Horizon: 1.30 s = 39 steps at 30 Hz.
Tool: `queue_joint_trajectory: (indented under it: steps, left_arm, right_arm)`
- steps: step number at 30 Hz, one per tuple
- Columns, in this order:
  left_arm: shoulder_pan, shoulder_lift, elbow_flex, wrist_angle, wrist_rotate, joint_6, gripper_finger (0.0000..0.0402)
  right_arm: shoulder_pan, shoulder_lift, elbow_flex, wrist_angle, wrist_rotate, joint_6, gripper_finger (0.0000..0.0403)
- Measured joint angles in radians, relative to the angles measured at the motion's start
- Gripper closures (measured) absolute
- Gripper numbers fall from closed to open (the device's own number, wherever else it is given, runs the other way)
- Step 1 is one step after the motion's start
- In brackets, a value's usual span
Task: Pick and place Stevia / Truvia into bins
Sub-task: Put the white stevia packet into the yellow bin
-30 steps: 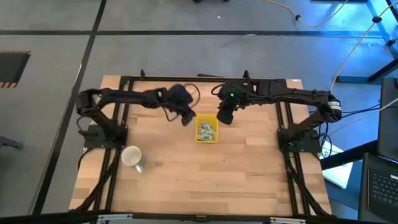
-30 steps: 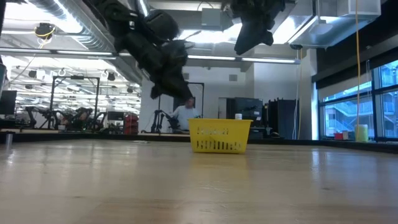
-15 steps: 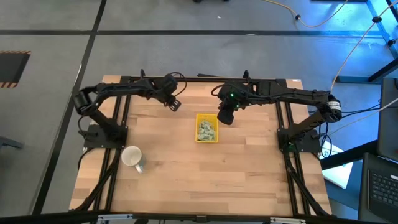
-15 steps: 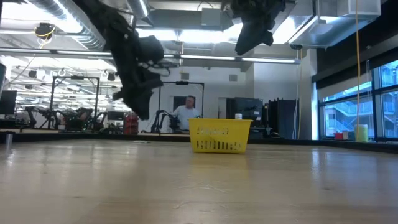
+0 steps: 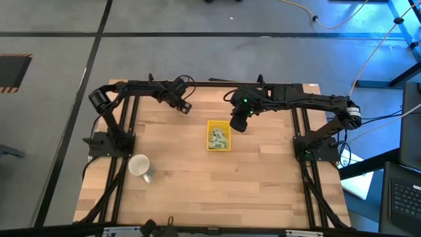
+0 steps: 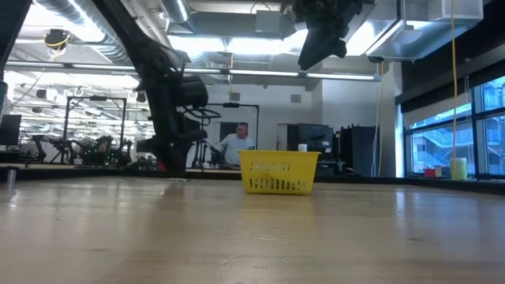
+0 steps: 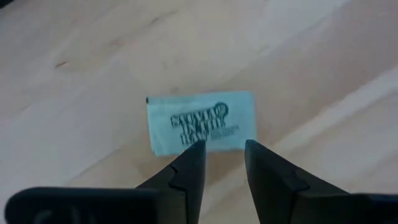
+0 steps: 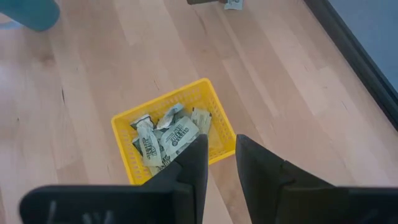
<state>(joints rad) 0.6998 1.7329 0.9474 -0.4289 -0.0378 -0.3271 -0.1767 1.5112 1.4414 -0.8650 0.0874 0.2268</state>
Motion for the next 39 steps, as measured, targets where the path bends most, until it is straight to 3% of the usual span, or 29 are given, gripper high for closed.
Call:
queue_joint_trajectory:
  steps: [7,19,33,39]
  left_arm:
    - [0.016,0.043,0.001,0.061,0.014,0.021,0.0297]
    - [-0.004,0.098,0.012,0.013,-0.028,0.03,0.0304]
    - [0.0,0.103,0.046,-0.028,0.004,0.057,0.0395]
    - [-0.002,0.087,0.044,-0.038,0.067,0.075,0.0399]
  right_arm:
    - [0.0,0.0,0.0,0.0,0.0,0.0,0.0316]
    - [0.0,0.0,0.0,0.0,0.0,-0.002,0.0316]
    - [0.0,0.0,0.0,-0.006,0.0,0.003,0.0316]
    - [0.0,0.0,0.0,-0.025,0.0,0.003,0.0316]
